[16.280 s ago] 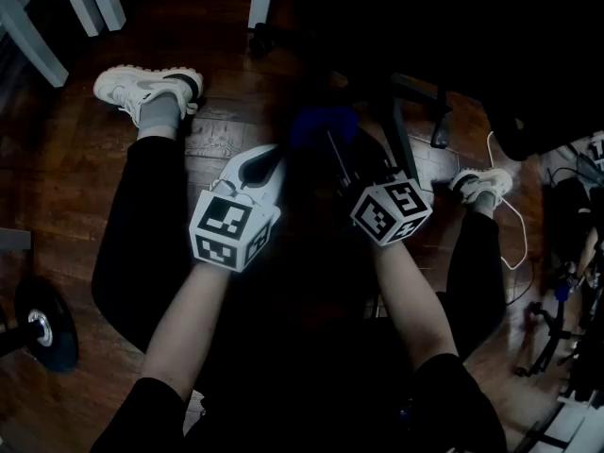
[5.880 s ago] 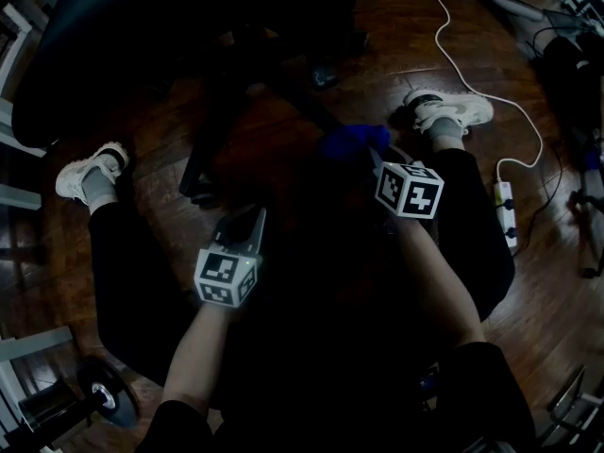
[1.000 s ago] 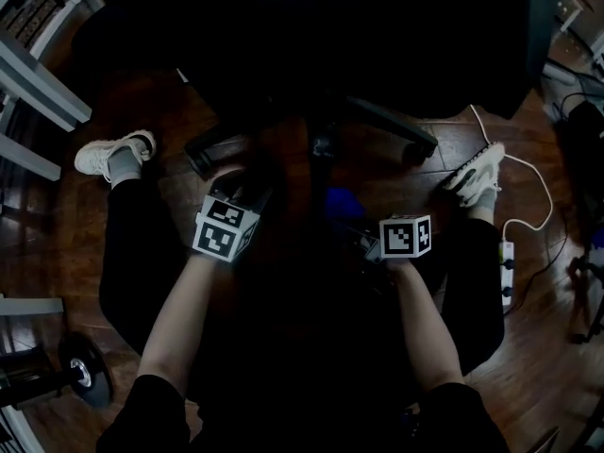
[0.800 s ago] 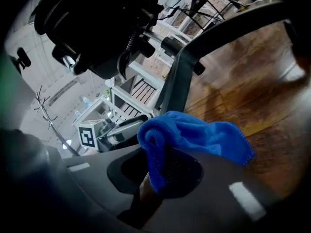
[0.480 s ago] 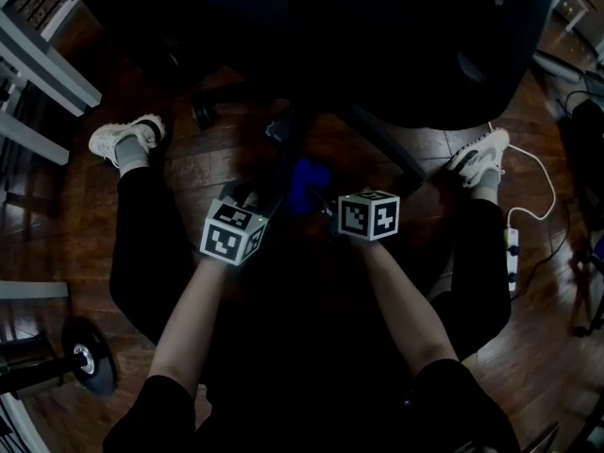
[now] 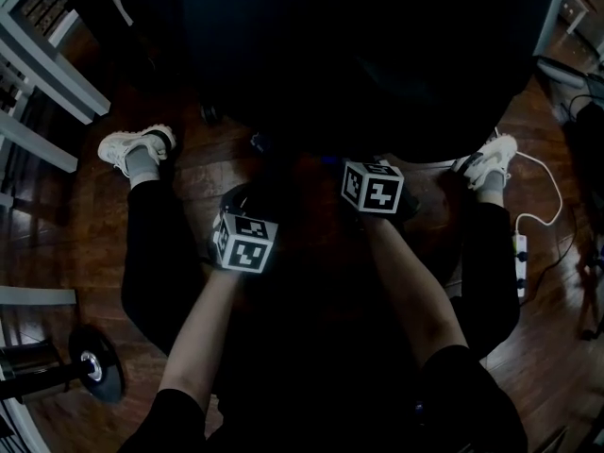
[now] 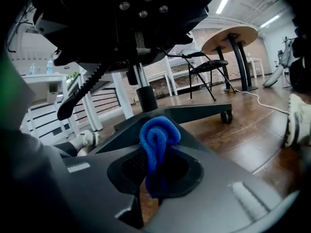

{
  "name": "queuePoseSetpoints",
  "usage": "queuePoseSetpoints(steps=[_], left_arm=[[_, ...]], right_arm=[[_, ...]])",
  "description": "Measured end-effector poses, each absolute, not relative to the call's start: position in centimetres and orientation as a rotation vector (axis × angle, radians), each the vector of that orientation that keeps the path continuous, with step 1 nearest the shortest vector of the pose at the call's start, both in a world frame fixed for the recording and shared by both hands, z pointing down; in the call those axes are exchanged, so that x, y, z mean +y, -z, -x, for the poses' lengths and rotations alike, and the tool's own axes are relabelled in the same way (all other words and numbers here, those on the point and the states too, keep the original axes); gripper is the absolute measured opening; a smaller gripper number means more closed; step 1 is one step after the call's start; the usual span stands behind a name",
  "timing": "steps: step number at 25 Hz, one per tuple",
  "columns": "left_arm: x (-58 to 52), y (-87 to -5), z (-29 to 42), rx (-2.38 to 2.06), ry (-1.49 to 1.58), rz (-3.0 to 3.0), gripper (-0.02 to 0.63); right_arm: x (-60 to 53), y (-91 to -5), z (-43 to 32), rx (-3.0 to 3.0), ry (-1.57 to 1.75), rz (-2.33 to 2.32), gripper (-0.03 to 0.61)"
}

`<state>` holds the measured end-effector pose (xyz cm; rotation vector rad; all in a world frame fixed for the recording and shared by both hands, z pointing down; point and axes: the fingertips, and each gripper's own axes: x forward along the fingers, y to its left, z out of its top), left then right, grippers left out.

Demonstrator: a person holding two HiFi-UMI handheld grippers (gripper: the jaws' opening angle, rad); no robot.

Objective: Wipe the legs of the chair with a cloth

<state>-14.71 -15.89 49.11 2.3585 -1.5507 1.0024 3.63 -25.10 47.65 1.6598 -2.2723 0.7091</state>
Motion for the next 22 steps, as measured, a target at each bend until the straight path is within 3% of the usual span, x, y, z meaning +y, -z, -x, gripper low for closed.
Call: queuePoseSetpoints(steps=[4,9,22], left_arm=[[-14.9,-44.7,12.3,-1.626,-0.860,-2.580,0.164],[-13.1,-44.8,5.7,-1.256,-0.473,-2.665,0.158],[-10.3,-47.1,-1.8,-1.021,-0.346,-2.637,0.158]], right_arm=[[-24.3,-47.3,-4.1,-2.196,-0.653,-1.739,0.061],[-21.7,-47.8,-6.7,-2.132,-0.654,-1.783,0.061],[-13.6,-49.6,-15.1,-2.021,-0.650,-1.818,0.064]])
